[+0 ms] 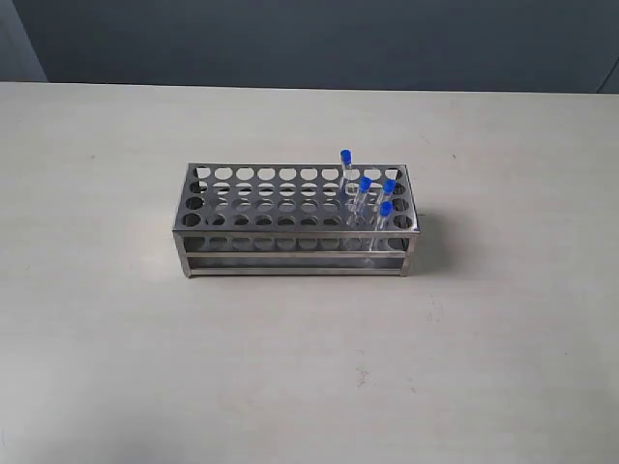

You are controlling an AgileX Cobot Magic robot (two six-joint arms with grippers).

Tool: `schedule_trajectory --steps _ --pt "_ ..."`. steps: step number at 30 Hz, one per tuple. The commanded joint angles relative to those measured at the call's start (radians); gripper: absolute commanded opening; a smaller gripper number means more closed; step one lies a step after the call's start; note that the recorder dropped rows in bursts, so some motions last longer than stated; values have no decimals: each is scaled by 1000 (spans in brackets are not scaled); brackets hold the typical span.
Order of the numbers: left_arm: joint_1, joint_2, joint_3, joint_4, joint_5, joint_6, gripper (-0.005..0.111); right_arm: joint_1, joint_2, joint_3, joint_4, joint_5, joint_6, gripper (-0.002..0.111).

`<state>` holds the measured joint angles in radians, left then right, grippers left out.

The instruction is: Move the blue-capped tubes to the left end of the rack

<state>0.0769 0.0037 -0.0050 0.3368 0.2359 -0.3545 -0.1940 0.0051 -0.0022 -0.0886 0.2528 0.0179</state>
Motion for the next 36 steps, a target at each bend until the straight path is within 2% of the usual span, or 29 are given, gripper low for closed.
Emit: schedule_trajectory --steps 1,9,12,15,17,19,22,24,27,31,33,36 --pt "-7 -4 3 -3 -3 -2 0 -4 -5 2 -6 -247 -11 0" --pt "-7 -4 3 -3 -3 -2 0 -4 -5 2 12 -629 21 0" --pt "-7 -4 3 -3 -3 -2 0 -4 -5 2 178 -731 310 0" --pt "-7 -4 3 -3 -3 -2 0 -4 -5 2 423 -702 553 0" --pt "-7 -4 3 -3 -3 -2 0 -4 -5 2 521 -620 558 0" --pt "-7 -4 3 -3 -3 -2 0 -4 -5 2 527 -561 558 0" --pt "-7 -4 3 -3 -3 -2 0 -4 -5 2 484 -573 563 0" --pt "-7 -4 3 -3 -3 -2 0 -4 -5 -10 389 -628 556 0" --pt "-7 -4 3 -3 -3 -2 0 -4 56 -128 262 -645 462 -1" --pt "-7 -4 3 -3 -3 -2 0 -4 368 -391 171 -671 212 -1" --pt "-7 -4 3 -3 -3 -2 0 -4 519 -526 67 -684 203 -1" --pt "-7 -4 3 -3 -3 -2 0 -2 782 -728 -238 -681 348 -1"
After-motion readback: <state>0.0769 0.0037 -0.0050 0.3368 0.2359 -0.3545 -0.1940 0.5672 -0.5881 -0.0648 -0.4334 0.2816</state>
